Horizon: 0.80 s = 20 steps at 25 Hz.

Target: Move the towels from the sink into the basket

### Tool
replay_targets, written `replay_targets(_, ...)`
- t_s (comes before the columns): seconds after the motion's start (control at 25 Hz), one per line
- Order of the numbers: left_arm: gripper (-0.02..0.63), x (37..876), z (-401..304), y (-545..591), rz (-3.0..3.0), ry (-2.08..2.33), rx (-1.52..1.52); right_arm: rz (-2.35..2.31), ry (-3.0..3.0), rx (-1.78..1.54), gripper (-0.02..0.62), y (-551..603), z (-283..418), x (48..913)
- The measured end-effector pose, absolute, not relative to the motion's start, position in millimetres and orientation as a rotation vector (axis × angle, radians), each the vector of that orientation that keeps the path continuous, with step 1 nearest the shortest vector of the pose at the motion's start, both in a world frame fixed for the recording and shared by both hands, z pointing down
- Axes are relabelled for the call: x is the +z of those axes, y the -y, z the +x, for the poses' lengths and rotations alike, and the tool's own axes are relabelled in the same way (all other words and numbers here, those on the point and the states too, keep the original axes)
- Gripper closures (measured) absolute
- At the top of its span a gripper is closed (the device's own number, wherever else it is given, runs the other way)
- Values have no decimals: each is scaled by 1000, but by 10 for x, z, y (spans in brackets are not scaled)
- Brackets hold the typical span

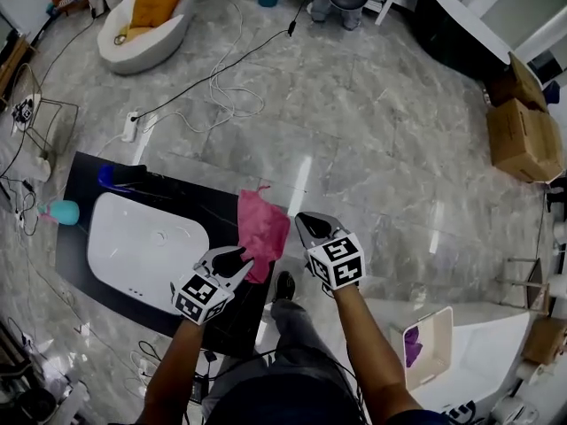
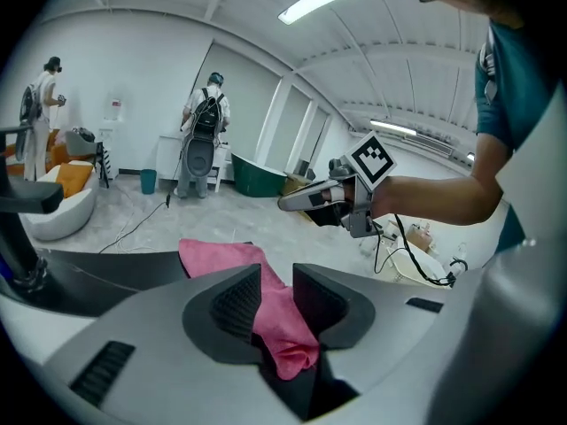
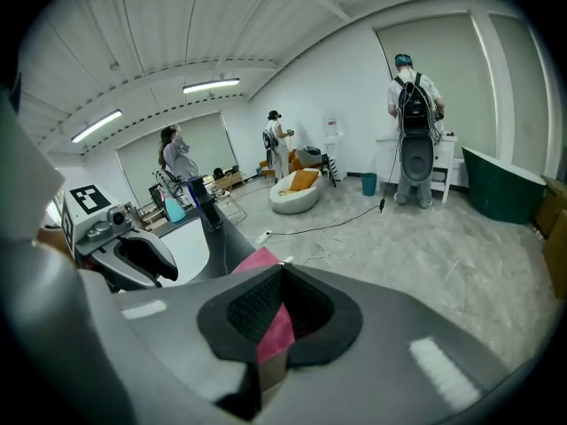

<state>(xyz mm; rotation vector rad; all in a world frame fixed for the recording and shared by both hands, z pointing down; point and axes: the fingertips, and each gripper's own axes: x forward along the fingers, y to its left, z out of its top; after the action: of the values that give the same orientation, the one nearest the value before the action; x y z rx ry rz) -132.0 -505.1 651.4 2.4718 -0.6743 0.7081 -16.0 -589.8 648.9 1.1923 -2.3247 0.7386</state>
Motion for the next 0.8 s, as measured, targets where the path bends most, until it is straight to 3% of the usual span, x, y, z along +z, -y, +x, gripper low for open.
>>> replay_targets(0.2,406,6784,-1328,5011,2417,711,740,1147,2341,833,576,5876,-236,6845)
replay_targets(0.4,322,6996,-1328,4933,2376,732,766,1105,2350,908,495,5885,-306,7111)
replay_targets(0.6,311,7179,-1322,4855,2351,727,778,1072,2347,933,451,5911,-406,7335)
replay_targets(0.8,313,7320,-1372,4850,2339,770,828,1044,2311,906,451,5925,-476,7510)
